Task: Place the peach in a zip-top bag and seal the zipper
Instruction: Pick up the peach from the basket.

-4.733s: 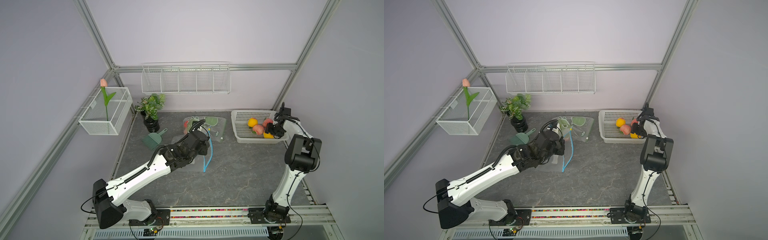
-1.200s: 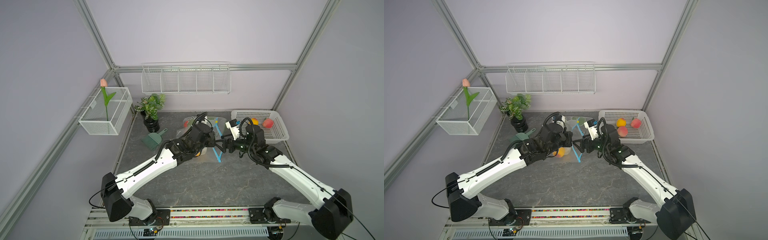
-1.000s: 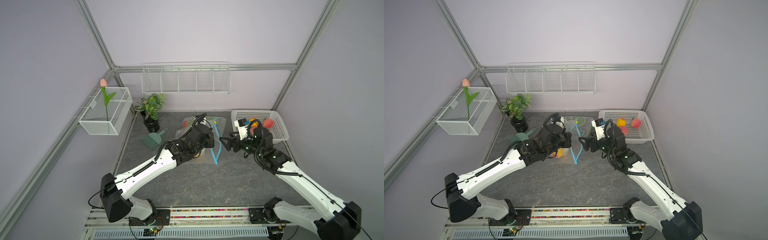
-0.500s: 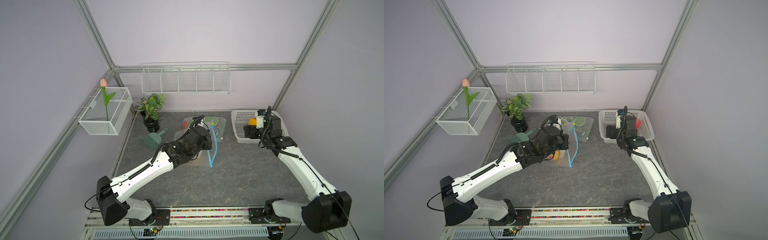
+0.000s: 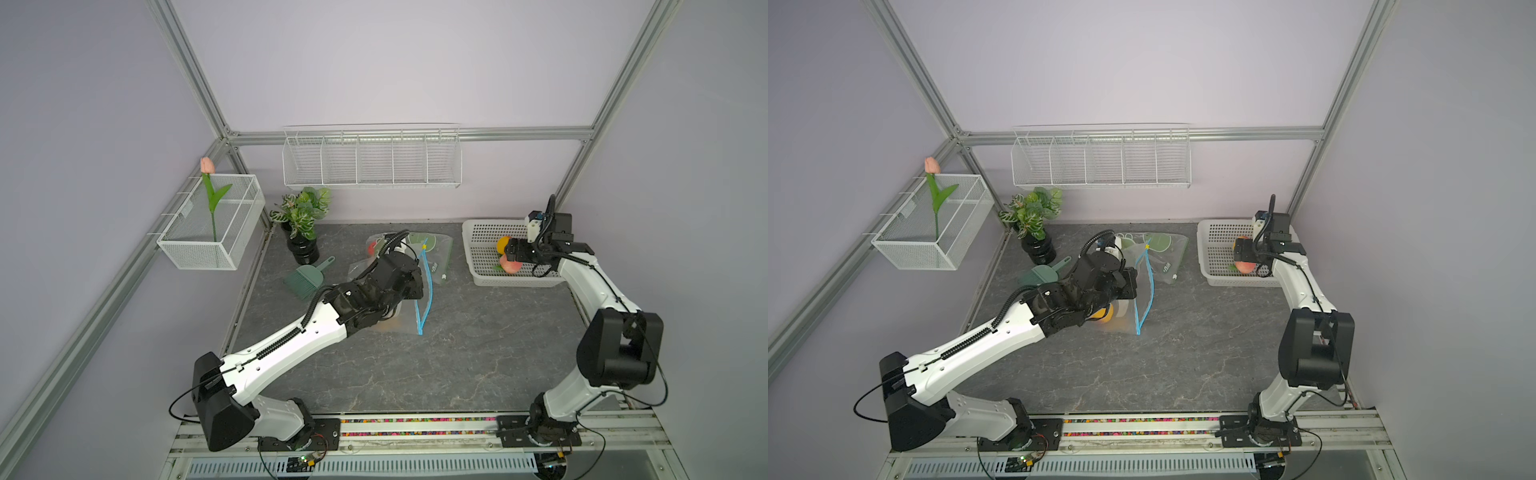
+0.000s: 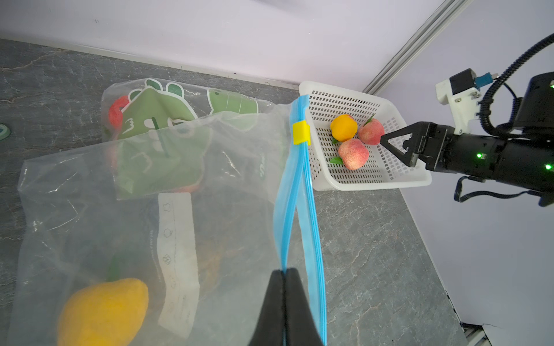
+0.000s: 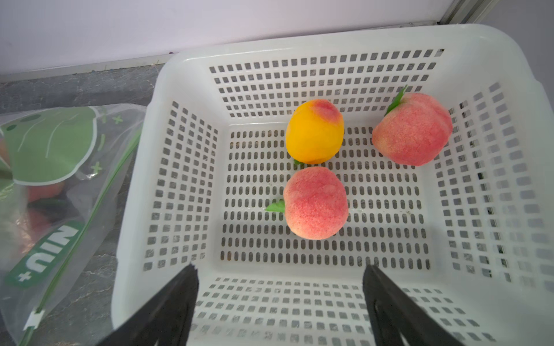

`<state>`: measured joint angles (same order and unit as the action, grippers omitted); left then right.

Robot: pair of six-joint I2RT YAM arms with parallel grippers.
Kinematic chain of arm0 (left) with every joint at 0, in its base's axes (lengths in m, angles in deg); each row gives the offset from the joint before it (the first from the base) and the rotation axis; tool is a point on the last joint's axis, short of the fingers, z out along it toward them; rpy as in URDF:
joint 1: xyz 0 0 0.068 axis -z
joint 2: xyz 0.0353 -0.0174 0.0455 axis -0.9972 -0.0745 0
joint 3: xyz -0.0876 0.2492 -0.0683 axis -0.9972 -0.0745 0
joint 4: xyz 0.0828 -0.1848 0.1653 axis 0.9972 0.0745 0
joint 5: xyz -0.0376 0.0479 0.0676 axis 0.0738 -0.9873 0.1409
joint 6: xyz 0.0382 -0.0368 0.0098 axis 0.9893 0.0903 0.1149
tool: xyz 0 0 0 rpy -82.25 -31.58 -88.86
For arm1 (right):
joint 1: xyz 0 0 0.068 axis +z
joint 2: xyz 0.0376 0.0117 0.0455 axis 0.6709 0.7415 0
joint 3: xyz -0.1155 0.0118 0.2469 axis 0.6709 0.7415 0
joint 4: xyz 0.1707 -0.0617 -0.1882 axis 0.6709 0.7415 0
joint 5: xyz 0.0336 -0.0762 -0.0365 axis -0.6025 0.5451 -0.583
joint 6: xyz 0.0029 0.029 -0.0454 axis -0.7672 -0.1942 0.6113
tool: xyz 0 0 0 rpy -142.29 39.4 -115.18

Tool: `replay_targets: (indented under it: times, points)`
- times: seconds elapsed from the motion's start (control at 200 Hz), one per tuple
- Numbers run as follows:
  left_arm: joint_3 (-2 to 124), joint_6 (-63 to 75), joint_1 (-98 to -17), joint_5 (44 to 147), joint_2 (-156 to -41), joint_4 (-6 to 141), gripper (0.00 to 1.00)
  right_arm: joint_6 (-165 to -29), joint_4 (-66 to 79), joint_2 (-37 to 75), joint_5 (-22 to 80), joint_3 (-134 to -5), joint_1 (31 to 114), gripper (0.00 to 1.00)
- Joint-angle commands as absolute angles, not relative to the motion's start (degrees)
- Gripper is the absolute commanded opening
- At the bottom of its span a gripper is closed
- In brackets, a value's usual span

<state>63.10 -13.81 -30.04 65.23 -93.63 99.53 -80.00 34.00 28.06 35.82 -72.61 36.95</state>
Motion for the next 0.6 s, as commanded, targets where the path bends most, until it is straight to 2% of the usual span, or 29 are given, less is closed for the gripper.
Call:
replay_targets:
  times: [0.0, 0.4, 0.595]
  points:
    - [62.75, -13.95, -29.9, 63.83, -92.61, 100.05, 0.0, -77.96, 36.75, 32.12, 33.12, -76.39, 35.85, 0.89]
    - [63.3, -13.27, -29.9, 63.43, -93.13, 100.35, 0.0, -77.12, 47.26, 49.16, 33.91, -94.01, 34.77, 0.88]
    - [63.32, -13.21, -29.95, 63.21, -93.3, 100.43, 0.0, -77.03, 49.93, 53.03, 36.24, -97.23, 34.76, 0.87]
